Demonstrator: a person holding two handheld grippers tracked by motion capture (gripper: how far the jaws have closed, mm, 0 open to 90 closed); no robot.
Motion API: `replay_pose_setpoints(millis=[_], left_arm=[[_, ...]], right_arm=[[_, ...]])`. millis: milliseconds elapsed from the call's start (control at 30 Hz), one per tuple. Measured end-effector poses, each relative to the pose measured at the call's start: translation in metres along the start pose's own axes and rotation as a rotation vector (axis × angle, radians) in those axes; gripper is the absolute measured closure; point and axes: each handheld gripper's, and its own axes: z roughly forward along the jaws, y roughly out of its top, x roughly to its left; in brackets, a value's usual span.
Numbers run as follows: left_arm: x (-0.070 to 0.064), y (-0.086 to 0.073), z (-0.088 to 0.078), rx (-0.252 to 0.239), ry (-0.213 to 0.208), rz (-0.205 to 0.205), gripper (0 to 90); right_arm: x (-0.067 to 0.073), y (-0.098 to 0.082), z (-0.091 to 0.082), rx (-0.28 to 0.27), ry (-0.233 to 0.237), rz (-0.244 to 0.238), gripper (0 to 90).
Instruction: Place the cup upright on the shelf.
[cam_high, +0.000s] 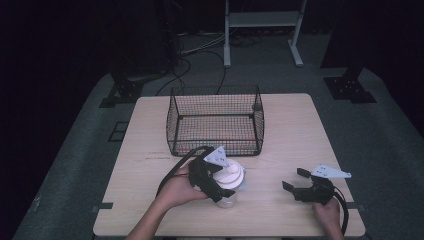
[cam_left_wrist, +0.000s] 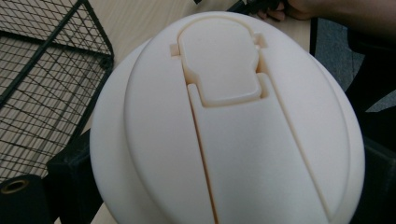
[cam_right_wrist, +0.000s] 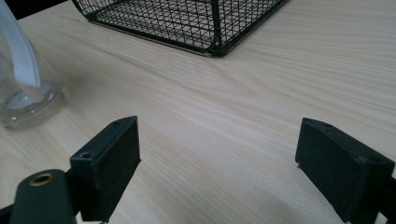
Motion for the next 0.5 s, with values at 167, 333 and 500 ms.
replay_pose_setpoints(millis=[167, 333, 500], left_arm=[[0.007, 0.004, -0.011, -0.008, 0.012, -0.011, 5.1], [0.017, 0.009, -0.027, 0.002, 0.031, -0.02, 5.1], [0.027, 0.016, -0.04, 0.012, 0.044, -0.029, 5.1]], right_arm=[[0.0, 0.0, 0.0, 0.0, -0.001, 0.0, 12.9], [0.0, 0.0, 0.0, -0.001, 0.001, 0.001, 12.9], [0.0, 0.0, 0.0, -0.001, 0.001, 0.0, 12.9]])
